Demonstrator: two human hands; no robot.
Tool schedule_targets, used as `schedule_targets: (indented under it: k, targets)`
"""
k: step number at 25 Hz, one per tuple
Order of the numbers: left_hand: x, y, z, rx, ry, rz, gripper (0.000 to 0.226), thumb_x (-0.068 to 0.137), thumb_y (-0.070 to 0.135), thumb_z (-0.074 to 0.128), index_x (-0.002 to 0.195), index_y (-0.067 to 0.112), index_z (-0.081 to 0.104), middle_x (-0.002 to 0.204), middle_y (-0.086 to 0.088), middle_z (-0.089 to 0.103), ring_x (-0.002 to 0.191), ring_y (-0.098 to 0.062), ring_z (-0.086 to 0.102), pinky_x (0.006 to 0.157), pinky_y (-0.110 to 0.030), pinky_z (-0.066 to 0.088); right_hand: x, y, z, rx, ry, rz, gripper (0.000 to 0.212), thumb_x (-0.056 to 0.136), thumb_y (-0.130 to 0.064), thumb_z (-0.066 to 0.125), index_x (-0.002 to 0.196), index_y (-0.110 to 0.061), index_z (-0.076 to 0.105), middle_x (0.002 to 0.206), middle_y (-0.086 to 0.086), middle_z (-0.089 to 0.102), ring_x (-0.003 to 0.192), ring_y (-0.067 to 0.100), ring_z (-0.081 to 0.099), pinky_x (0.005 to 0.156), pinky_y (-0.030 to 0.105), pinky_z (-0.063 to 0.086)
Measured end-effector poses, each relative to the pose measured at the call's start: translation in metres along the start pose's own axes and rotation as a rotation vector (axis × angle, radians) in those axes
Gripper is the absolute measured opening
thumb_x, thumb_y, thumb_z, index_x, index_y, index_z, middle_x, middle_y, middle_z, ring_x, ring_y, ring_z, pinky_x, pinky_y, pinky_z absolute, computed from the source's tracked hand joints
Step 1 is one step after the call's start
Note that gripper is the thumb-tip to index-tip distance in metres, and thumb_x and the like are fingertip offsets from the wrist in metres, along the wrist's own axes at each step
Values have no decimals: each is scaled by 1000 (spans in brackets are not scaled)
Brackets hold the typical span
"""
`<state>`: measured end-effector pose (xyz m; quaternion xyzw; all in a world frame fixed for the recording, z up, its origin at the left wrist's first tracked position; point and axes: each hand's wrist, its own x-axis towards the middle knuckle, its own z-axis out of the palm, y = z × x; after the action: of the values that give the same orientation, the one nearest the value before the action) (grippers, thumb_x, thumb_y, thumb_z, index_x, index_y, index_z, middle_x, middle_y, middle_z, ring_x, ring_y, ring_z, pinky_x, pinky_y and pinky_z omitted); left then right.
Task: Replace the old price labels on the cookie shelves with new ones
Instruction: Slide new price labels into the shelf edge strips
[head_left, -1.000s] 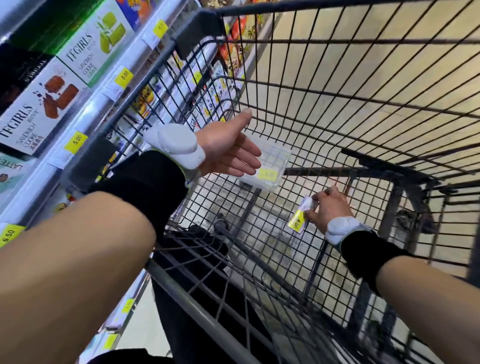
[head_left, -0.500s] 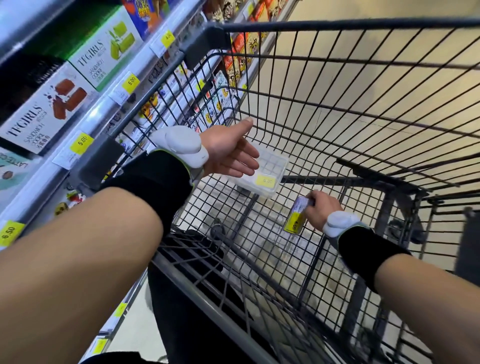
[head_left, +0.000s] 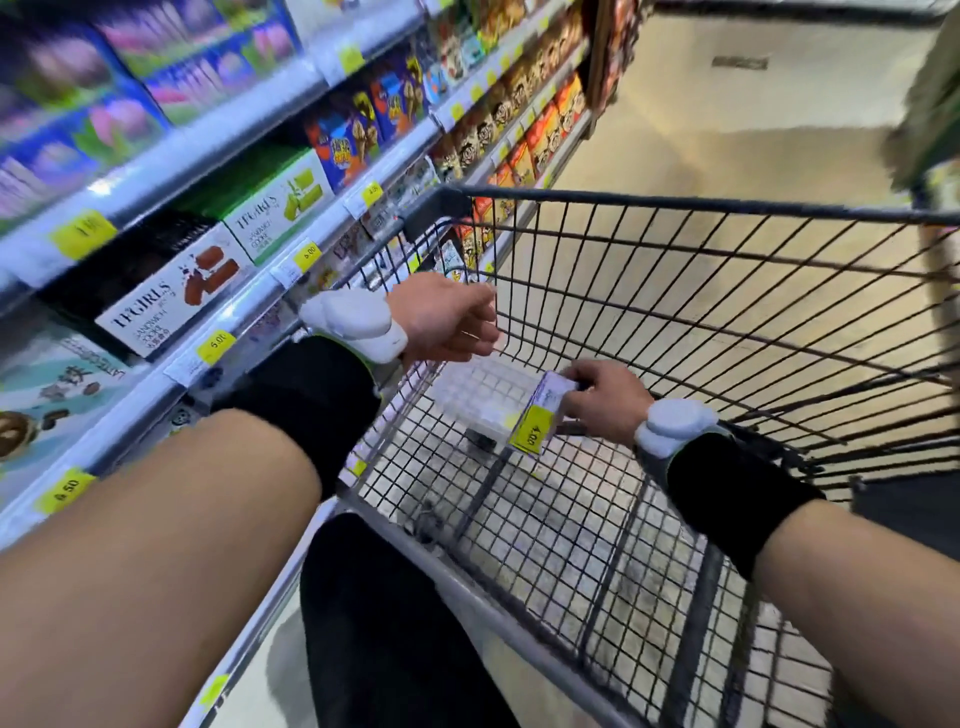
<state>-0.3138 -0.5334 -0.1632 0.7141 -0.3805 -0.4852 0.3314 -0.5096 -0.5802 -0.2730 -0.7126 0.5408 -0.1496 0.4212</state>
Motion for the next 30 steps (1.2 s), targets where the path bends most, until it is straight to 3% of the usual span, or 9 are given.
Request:
schedule_targets:
  k: [6,10,13,17,21,24,27,30]
  targets:
    - [-44,12,-30,-80,120,137,13,92,15,57,86,5,62,83,-15,69,69,-24,64,59,-24,51,-14,-83,-13,221,16,-164,13,65,-12,63,74,-20,67,70,6,71,65,20,62,67,37,52]
    - [-66,8,-51,-106,279,229,12,87,14,63,78,6,66,69,-8,70,54,-17,61,52,-22,48,-27,-136,-10,445,-41,-256,19,72,0,57,83,-9,70,75,13,67,63,22,59,58,31,48]
    - [-88,-1,-72,-74,404,264,20,78,30,69,75,11,73,65,-8,70,49,-16,53,52,-22,42,-44,-174,-2,522,-87,-320,21,79,8,53,94,3,66,74,13,64,59,18,58,57,27,48]
    - [-124,-15,-102,28,523,282,23,71,45,70,67,23,74,63,1,68,57,-15,56,62,-30,46,-68,-214,20,560,-168,-377,19,84,7,52,83,-7,64,69,10,62,57,18,56,51,23,45]
    - [-157,-37,-126,30,609,297,16,80,26,72,64,22,70,51,12,58,44,2,50,49,-19,43,-89,-244,46,544,-233,-425,25,83,8,52,75,-13,62,67,8,62,53,15,55,55,26,47]
    - [-185,-58,-146,-14,677,295,19,80,26,72,61,23,71,53,8,61,50,-10,52,57,-27,44,-107,-266,70,530,-287,-451,26,82,8,53,71,-14,61,64,7,62,51,15,56,57,30,47]
    - [-209,-72,-156,-54,717,270,9,67,38,73,63,30,73,64,0,67,63,-19,58,65,-37,49,-116,-282,89,547,-320,-448,29,79,8,55,66,-17,61,59,4,60,49,16,53,52,28,44]
    - [-238,-86,-164,-163,721,260,13,77,19,74,66,18,70,61,-1,64,58,-19,56,56,-30,49,-131,-300,109,550,-362,-458,22,77,5,60,73,-17,62,62,6,60,47,15,50,49,25,42]
